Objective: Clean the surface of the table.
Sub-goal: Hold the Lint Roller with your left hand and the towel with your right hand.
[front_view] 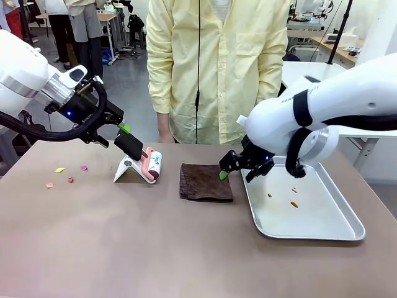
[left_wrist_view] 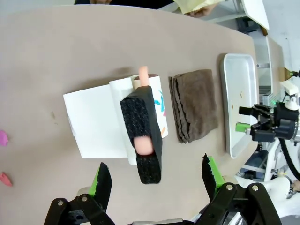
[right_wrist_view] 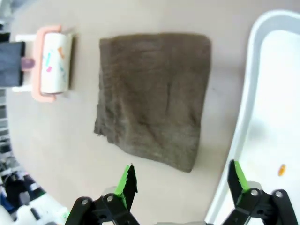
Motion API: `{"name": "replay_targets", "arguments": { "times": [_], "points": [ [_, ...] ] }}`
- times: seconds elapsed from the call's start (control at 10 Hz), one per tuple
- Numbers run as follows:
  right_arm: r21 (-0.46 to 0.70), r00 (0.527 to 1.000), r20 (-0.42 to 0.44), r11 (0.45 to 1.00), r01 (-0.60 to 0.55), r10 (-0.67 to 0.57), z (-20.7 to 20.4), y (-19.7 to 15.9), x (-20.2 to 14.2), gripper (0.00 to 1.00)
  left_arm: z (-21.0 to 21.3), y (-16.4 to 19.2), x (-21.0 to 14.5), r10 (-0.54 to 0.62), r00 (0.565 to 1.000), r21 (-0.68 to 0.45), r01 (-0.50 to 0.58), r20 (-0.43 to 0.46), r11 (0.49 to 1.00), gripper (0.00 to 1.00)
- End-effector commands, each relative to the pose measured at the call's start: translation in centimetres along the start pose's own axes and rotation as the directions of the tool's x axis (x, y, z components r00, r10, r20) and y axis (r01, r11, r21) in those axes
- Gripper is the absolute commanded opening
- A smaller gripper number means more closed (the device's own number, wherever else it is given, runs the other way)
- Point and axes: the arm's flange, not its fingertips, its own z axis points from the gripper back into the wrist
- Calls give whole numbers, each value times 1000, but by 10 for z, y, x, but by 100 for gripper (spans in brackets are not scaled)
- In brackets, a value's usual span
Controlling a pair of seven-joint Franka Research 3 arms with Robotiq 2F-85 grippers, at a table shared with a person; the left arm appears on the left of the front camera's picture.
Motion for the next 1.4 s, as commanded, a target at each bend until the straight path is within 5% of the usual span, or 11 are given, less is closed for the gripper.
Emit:
{"name": "replay_targets", "arguments": {
  "times": [0.0, 1.3],
  "points": [
    [5, 998, -27, 998, 59, -59, -11, 28, 42, 100, 2, 2, 10, 47, 999, 8, -46, -14, 999, 100],
    [-97, 979, -89, 980, 174, -182, -68, 18, 70, 100, -22, 13, 27, 78, 992, -43, -83, -100, 996, 100]
  ]
}}
